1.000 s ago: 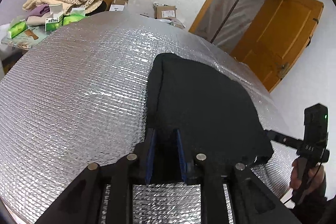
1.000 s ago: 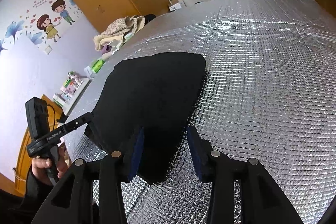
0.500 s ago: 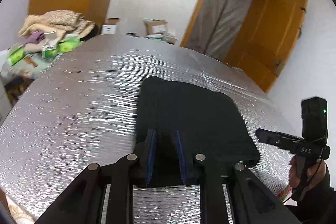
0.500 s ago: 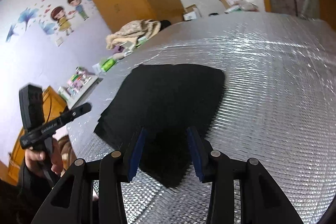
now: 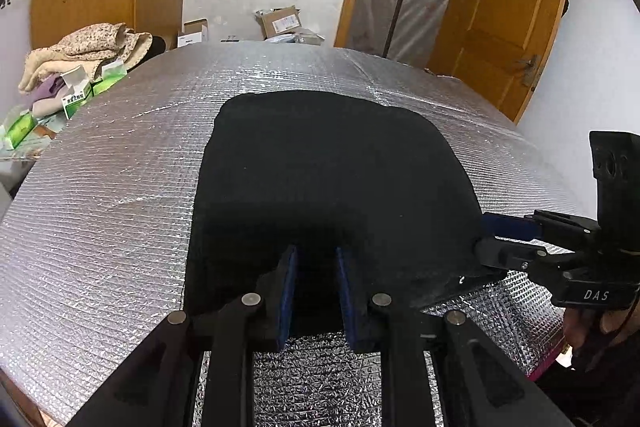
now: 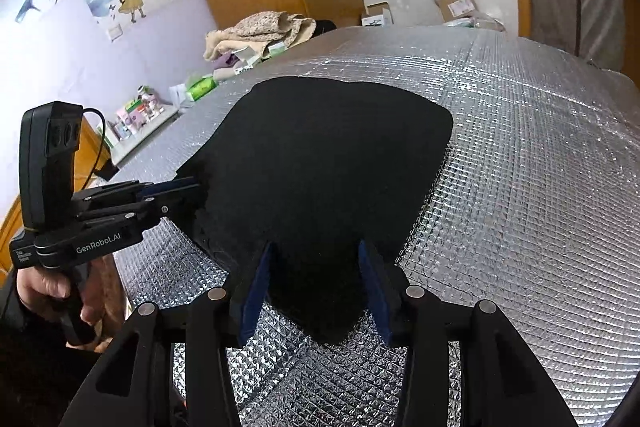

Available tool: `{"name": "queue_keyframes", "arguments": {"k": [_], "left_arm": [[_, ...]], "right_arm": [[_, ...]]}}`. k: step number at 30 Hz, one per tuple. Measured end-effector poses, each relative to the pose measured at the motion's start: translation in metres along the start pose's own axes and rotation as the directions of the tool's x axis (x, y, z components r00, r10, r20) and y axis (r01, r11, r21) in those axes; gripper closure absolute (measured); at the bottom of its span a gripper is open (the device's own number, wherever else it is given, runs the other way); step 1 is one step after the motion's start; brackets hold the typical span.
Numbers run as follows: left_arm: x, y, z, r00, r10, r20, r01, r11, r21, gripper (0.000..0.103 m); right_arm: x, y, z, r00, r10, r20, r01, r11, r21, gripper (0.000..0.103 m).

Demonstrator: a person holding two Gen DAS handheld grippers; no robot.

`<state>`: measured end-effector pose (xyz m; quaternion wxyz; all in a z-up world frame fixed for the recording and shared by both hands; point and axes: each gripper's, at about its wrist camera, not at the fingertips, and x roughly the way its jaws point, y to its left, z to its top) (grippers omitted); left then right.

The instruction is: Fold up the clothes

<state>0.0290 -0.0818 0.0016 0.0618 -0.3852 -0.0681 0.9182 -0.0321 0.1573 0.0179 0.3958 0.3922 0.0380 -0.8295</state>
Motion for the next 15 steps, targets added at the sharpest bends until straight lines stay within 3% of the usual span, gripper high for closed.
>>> {"name": "queue_keyframes", "arguments": {"k": [15], "left_arm": [[-0.001, -0.006, 0.011, 0.998, 0.069, 0.006, -0.069, 0.998, 0.012, 0.083]], "right_arm": [[-0.002, 0.0, -0.004, 1.0, 0.009, -0.028, -0.008, 1.0, 0.004, 0.054]]}}
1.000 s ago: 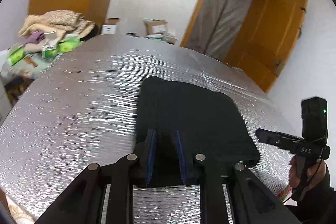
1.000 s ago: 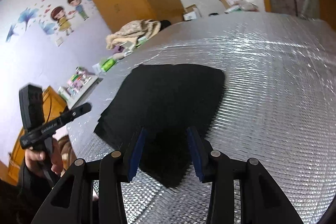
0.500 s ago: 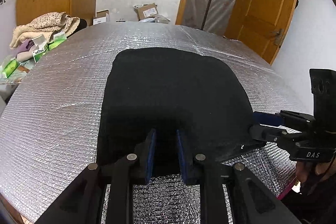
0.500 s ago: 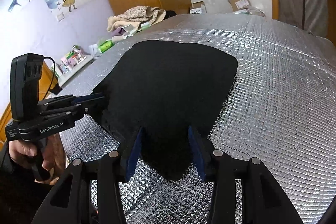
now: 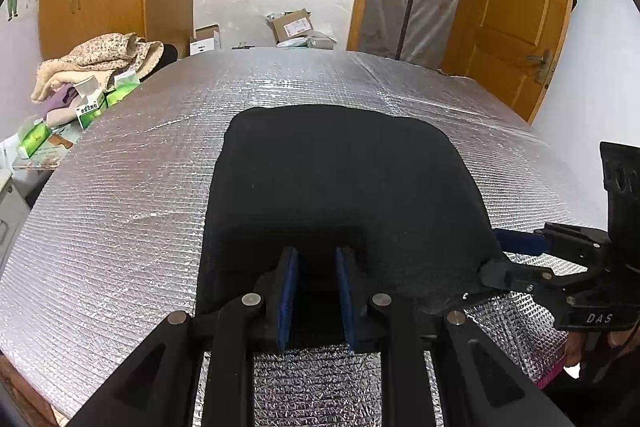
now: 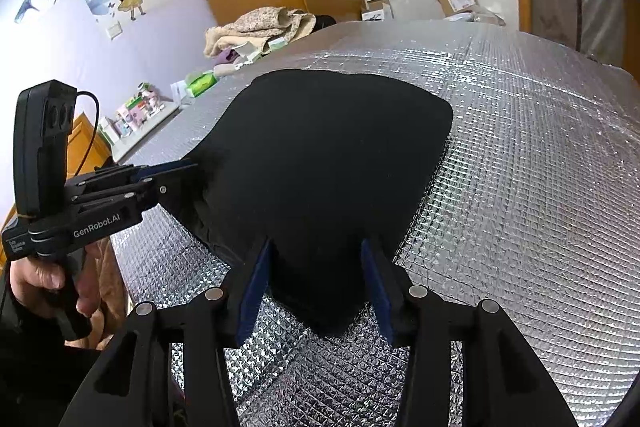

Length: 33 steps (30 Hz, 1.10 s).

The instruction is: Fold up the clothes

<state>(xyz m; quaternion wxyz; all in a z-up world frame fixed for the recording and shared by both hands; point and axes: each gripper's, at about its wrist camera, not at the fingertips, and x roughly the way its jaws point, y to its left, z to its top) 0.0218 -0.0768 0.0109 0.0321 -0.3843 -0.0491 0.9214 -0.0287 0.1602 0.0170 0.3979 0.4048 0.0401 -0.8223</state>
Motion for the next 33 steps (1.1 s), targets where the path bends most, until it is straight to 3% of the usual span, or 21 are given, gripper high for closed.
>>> {"name": "queue_keyframes", "arguments": {"k": [4, 9, 14, 21, 27, 33], "left_arm": [[0.002, 0.0, 0.0, 1.0, 0.001, 0.002, -0.001, 1.0, 0.002, 0.083], [0.007, 0.002, -0.002, 1.0, -0.007, -0.007, 0.007, 1.0, 0.007, 0.083], [0.003, 0.003, 0.004, 1.0, -0.022, 0.004, 0.022, 1.0, 0.001, 0.083], [-0.002, -0.015, 0.015, 0.992, -0.118, 0.052, 0.116, 0.992, 0.047, 0.083], [0.004, -0.027, 0.013, 0.982, -0.182, 0.043, 0.179, 0.981, 0.079, 0.083], [0.022, -0.028, 0.011, 0.989, -0.15, -0.015, 0.15, 0.984, 0.096, 0.083]], "right_arm": [[-0.007, -0.003, 0.006, 1.0, 0.003, -0.015, -0.003, 1.0, 0.012, 0.054], [-0.02, -0.015, 0.011, 0.999, -0.019, 0.051, 0.015, 0.997, 0.077, 0.054], [-0.015, -0.024, 0.01, 0.999, 0.003, 0.036, -0.007, 0.993, 0.122, 0.054], [-0.019, -0.033, 0.029, 0.995, -0.025, 0.098, 0.01, 0.988, 0.153, 0.056], [-0.008, -0.044, 0.044, 0.993, -0.055, 0.1, 0.037, 0.983, 0.18, 0.071], [0.006, -0.052, 0.059, 0.993, -0.068, 0.095, 0.048, 0.98, 0.193, 0.084]]}}
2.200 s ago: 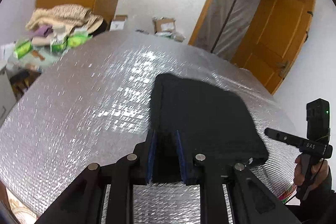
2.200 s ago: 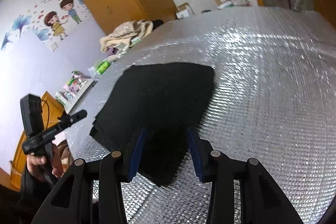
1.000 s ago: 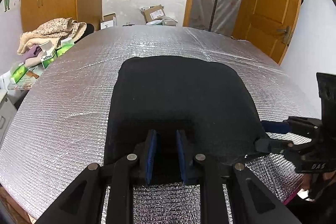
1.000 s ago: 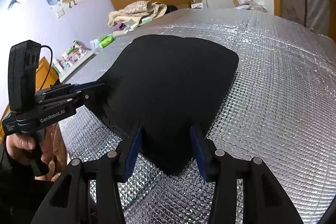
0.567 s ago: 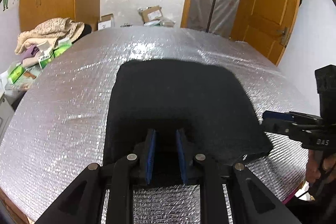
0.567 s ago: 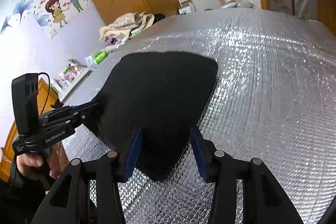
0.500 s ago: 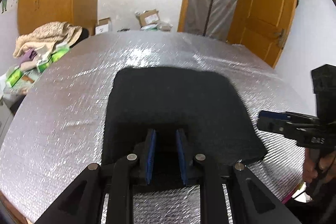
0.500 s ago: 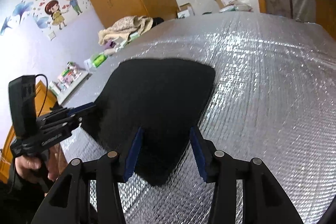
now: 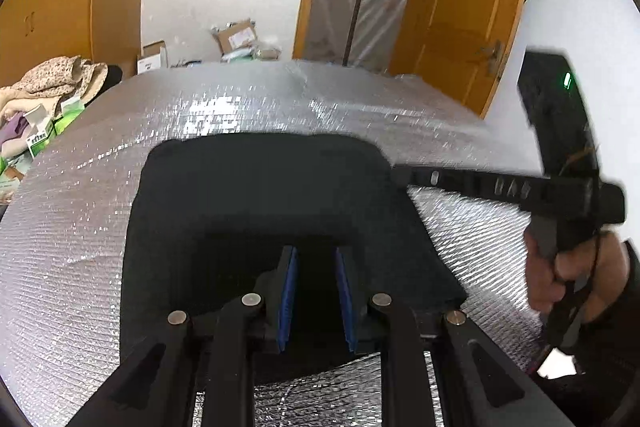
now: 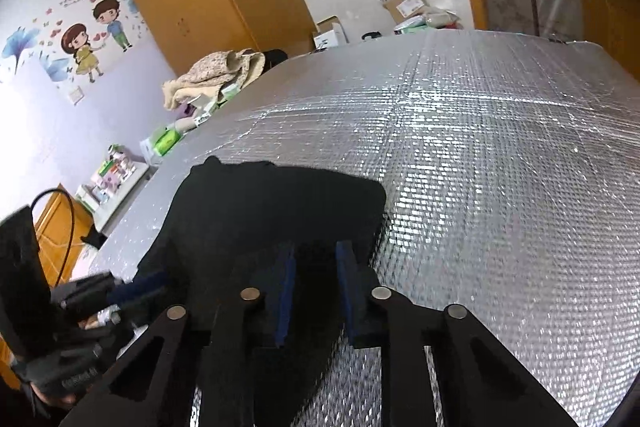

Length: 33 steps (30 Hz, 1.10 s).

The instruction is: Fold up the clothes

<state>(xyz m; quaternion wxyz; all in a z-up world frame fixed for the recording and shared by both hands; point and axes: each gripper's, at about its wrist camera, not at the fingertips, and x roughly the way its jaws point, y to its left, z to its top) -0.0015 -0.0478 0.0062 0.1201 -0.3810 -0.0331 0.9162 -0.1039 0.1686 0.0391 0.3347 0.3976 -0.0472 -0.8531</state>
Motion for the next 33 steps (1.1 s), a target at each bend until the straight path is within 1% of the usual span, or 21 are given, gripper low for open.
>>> {"name": "queue_keyframes", "arguments": {"k": [5, 8, 11, 13, 16, 19, 22, 28, 33], "left_arm": [[0.006, -0.003, -0.006, 1.0, 0.03, -0.011, -0.029, 0.999, 0.02, 0.082], [0.009, -0.008, -0.006, 0.999, 0.046, -0.011, -0.046, 0.999, 0.03, 0.082], [0.008, -0.007, -0.004, 0.999, 0.032, -0.022, -0.032, 0.999, 0.009, 0.082], [0.003, -0.007, 0.0, 0.999, 0.041, -0.021, -0.041, 0.999, 0.013, 0.083], [-0.002, -0.004, 0.008, 0.997, 0.072, 0.006, -0.072, 0.997, 0.004, 0.083], [0.002, 0.005, 0.011, 0.994, 0.113, -0.004, -0.113, 0.993, -0.023, 0.083], [0.008, 0.014, 0.008, 0.992, 0.127, -0.027, -0.128, 0.991, -0.04, 0.083], [0.012, 0.009, 0.003, 0.988, 0.15, -0.031, -0.15, 0.988, -0.023, 0.083], [0.013, 0.008, 0.001, 0.988, 0.149, -0.03, -0.15, 0.989, -0.02, 0.082]], "right_arm": [[0.013, 0.004, 0.013, 1.0, -0.012, 0.007, 0.012, 1.0, -0.024, 0.084], [0.032, 0.003, 0.014, 0.999, -0.039, -0.037, 0.038, 0.999, -0.035, 0.085], [0.031, 0.001, 0.013, 0.999, -0.028, -0.027, 0.028, 0.999, -0.025, 0.085], [0.027, 0.002, 0.016, 1.0, -0.021, -0.014, 0.021, 1.0, -0.022, 0.084], [0.021, 0.006, 0.026, 1.0, -0.004, 0.018, 0.005, 0.999, -0.032, 0.084], [0.029, 0.008, 0.034, 1.0, -0.011, 0.012, 0.011, 0.999, -0.04, 0.084], [0.042, 0.007, 0.033, 1.0, -0.022, -0.018, 0.021, 0.999, -0.039, 0.085], [0.048, 0.006, 0.031, 0.999, -0.034, -0.02, 0.033, 0.997, -0.067, 0.083], [0.048, 0.009, 0.026, 0.998, -0.054, -0.01, 0.053, 0.995, -0.085, 0.082]]}}
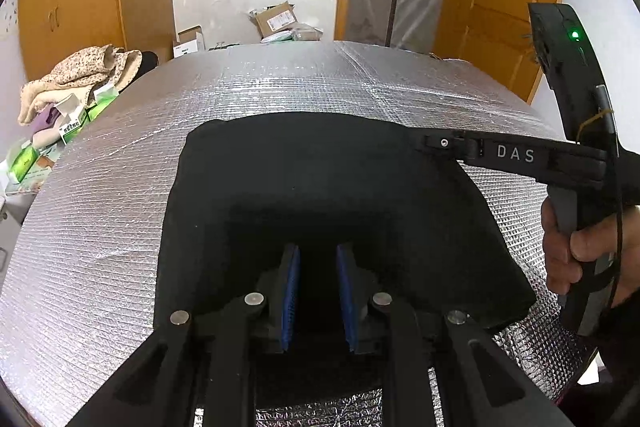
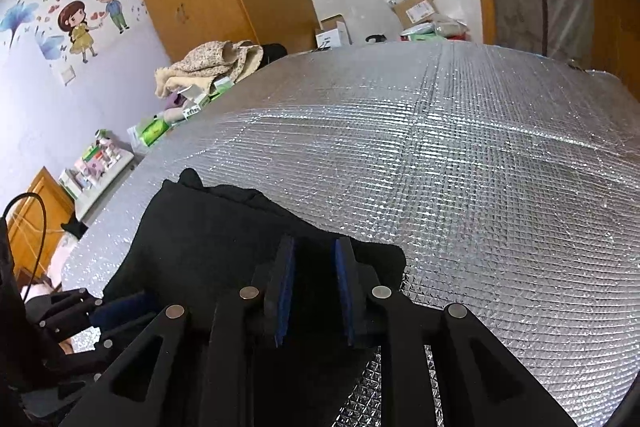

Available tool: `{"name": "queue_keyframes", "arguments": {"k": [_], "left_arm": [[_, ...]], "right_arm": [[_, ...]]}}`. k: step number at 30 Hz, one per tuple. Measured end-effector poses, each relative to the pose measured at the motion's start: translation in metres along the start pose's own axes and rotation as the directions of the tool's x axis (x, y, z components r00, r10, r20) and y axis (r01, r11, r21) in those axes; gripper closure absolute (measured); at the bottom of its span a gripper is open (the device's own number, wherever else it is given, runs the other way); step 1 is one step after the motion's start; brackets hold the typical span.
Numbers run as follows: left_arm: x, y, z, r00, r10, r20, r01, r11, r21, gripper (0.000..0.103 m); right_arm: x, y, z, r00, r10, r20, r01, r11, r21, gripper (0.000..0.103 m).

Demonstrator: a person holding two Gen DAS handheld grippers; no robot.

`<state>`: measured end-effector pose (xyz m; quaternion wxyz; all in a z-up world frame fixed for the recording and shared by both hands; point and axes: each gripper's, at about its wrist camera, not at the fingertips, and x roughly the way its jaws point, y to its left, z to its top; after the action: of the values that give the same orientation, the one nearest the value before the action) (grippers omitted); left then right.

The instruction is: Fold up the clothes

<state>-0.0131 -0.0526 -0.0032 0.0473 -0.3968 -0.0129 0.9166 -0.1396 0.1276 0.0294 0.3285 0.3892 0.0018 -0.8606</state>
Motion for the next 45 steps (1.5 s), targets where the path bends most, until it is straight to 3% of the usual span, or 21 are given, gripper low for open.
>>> {"name": "queue_keyframes", "arguments": {"k": [23, 28, 37, 42, 45], "left_arm": [[0.002, -0.001, -0.004, 1.0, 0.006, 0.012, -0.006, 1.0, 0.013, 0.082], [0.002, -0.001, -0.004, 1.0, 0.008, 0.013, -0.008, 1.0, 0.012, 0.082], [0.001, 0.001, -0.002, 1.0, -0.011, 0.01, 0.011, 1.0, -0.007, 0.083], [-0.006, 0.009, -0.002, 0.999, -0.045, 0.005, 0.045, 0.998, -0.053, 0.083], [-0.012, 0.01, -0.004, 1.0, -0.018, 0.007, 0.018, 0.999, -0.041, 0.083]], "right_arm": [[-0.005, -0.005, -0.007, 1.0, 0.029, -0.009, -0.029, 0.999, 0.035, 0.079], [-0.022, 0.001, -0.019, 1.0, 0.02, -0.012, -0.02, 1.0, 0.008, 0.079], [-0.058, 0.013, -0.048, 0.994, 0.111, 0.006, -0.111, 0.994, -0.004, 0.079], [-0.054, 0.023, -0.062, 0.993, 0.108, -0.042, -0.11, 0.992, -0.055, 0.079], [-0.055, 0.023, -0.063, 0.993, 0.113, -0.039, -0.115, 0.992, -0.043, 0.079]]}}
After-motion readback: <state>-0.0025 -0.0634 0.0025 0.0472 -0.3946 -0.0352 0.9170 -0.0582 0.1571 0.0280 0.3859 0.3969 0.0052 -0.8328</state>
